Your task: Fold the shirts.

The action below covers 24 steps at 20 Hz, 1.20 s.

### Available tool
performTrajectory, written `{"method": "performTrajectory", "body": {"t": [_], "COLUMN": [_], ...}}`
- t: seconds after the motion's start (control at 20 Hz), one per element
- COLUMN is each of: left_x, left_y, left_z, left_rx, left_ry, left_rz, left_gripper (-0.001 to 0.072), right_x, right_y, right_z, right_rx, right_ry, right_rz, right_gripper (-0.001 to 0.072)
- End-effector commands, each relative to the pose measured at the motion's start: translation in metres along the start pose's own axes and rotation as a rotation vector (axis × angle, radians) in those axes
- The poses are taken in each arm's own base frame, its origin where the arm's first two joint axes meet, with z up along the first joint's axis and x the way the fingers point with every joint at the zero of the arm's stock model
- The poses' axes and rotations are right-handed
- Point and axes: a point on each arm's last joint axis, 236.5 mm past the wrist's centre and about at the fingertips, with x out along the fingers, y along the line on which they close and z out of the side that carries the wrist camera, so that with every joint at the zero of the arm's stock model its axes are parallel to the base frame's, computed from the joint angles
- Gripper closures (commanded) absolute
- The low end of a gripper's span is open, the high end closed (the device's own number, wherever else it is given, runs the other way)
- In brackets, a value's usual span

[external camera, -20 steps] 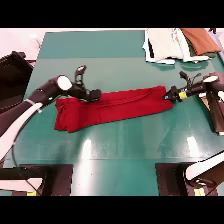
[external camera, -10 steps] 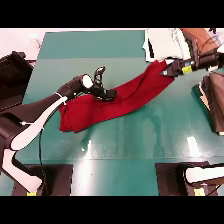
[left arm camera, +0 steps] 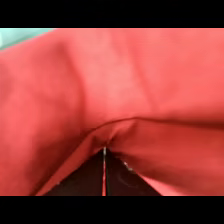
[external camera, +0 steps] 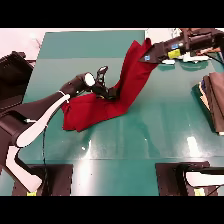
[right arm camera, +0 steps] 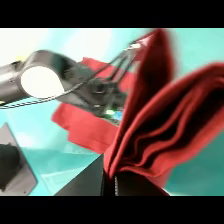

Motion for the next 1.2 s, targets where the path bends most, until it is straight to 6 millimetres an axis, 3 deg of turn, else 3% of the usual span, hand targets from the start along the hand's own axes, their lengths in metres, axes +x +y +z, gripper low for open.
{"method": "performTrajectory", "body": {"t": [0.0,0.1,0.2,0.3,0.4,0.5,0.55,0.65,0.75,0.85,0.95,1.0,1.15], "left_x": [-0.045,-0.104,-0.181,-0.266,-0.345,-0.407,-0.429,-0.451,-0.451,-0.446,-0.444,-0.44,-0.437], "left_y": [-0.002,0.011,0.029,0.046,0.056,0.063,0.064,0.065,0.067,0.067,0.066,0.066,0.067], "left_z": [0.034,0.071,0.103,0.125,0.13,0.125,0.12,0.112,0.107,0.104,0.102,0.101,0.098], "left_rx": [0.044,0.068,0.08,0.078,0.076,0.077,0.076,0.077,0.093,0.092,0.088,0.084,0.082], "left_ry": [-0.06,-0.163,-0.293,-0.444,-0.584,-0.696,-0.734,-0.763,-0.742,-0.721,-0.71,-0.698,-0.679], "left_rz": [0.013,0.055,0.115,0.18,0.244,0.308,0.329,0.352,0.369,0.364,0.357,0.348,0.348], "left_gripper": [0.0683,0.0683,0.0683,0.0682,0.0682,0.0682,0.0682,0.0682,0.0682,0.0682,0.0682,0.0682,0.0682], "right_x": [0.022,0.041,0.07,0.111,0.162,0.211,0.23,0.253,0.246,0.227,0.206,0.193,0.15], "right_y": [0.037,0.06,0.09,0.127,0.159,0.198,0.212,0.218,0.203,0.17,0.11,0.07,-0.05], "right_z": [0.003,0.004,0.005,0.003,-0.001,-0.017,-0.029,-0.056,-0.065,-0.058,-0.047,-0.044,-0.065], "right_rx": [-0.05,-0.082,-0.116,-0.118,-0.106,-0.13,-0.126,-0.122,-0.13,-0.151,-0.152,-0.133,0.052], "right_ry": [-0.004,-0.007,-0.022,-0.039,-0.067,-0.089,-0.08,-0.006,0.06,0.089,0.106,0.106,0.165], "right_rz": [0.045,0.077,0.119,0.203,0.282,0.397,0.447,0.486,0.497,0.459,0.324,0.227,-0.044], "right_gripper": [0.0694,0.0694,0.0694,0.0694,0.0687,0.0509,0.0445,0.042,0.0471,0.0471,0.0471,0.0471,0.0468]}}
